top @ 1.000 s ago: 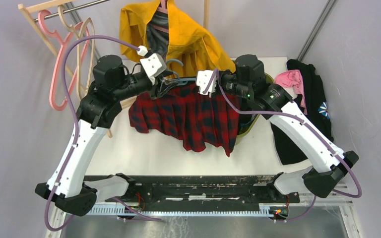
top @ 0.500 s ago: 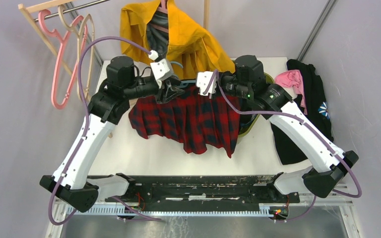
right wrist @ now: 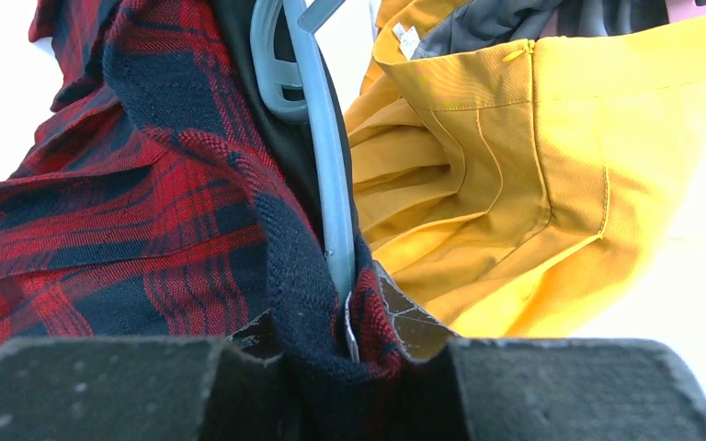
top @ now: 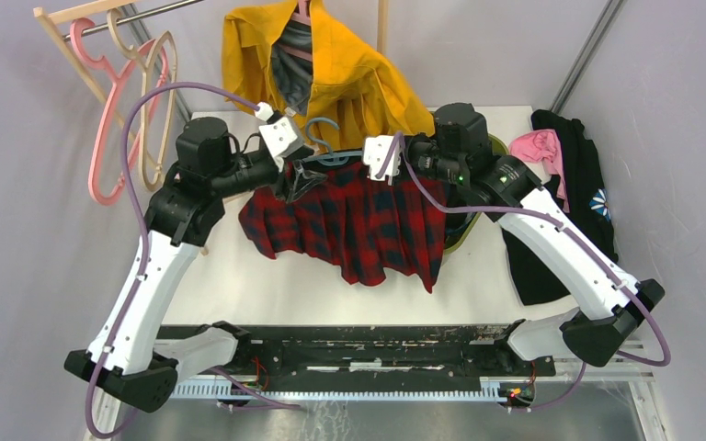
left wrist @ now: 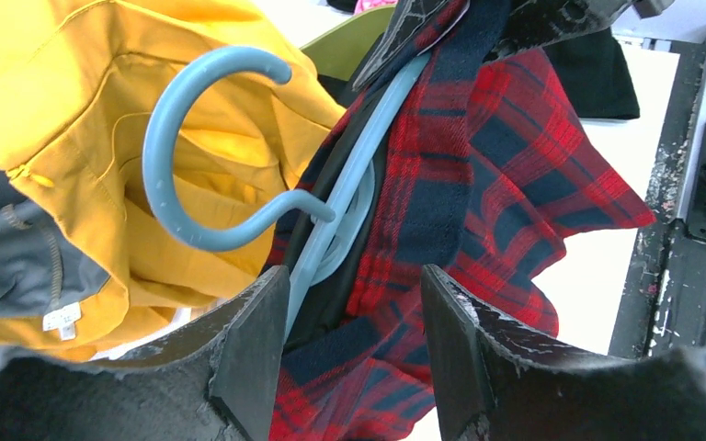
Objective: Remove the skirt from the hanger
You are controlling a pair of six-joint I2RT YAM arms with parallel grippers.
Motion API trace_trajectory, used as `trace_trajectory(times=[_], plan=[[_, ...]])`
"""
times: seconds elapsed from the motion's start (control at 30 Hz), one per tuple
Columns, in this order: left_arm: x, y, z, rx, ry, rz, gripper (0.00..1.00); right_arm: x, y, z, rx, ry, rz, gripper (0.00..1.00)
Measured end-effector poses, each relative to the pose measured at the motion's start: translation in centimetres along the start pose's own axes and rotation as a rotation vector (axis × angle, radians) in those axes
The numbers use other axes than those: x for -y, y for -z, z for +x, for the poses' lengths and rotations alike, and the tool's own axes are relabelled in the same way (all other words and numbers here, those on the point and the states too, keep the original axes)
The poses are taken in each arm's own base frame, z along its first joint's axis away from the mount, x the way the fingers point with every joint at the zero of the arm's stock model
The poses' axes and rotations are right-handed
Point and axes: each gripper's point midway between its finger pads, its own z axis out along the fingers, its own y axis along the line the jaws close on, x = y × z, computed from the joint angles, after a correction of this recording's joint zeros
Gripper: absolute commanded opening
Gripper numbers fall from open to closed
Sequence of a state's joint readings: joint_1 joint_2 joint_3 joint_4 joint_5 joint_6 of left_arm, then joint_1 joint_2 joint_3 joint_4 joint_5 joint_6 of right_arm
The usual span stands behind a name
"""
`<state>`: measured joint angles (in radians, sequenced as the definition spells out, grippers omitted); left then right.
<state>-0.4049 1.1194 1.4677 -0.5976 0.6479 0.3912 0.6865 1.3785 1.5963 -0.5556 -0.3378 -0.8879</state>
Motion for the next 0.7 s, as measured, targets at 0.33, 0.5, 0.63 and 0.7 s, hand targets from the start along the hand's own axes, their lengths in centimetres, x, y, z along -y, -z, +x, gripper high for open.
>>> trace_trajectory(times=[0.33, 0.5, 0.63, 0.7], plan=[[-3.0, -0.2, 1.3, -0.026, 0.006, -0.094, 0.67, 0.1, 0.0, -0.5, 0.019, 0.002, -0.005, 0.01], [-4.1, -1.9, 2.1, -0.029, 0.014, -0.079, 0.67, 0.1, 0.1, -0.4, 0.015, 0.002, -0.005, 0.01], [-4.0, -2.6, 1.6, -0.002, 0.005, -0.046, 0.66, 0.1, 0.1, -0.3, 0.010, 0.002, 0.000, 0.01], [-3.7, -2.7, 1.2, 0.018, -0.002, -0.023, 0.66, 0.2, 0.1, -0.4, 0.014, 0.003, 0.001, 0.01]])
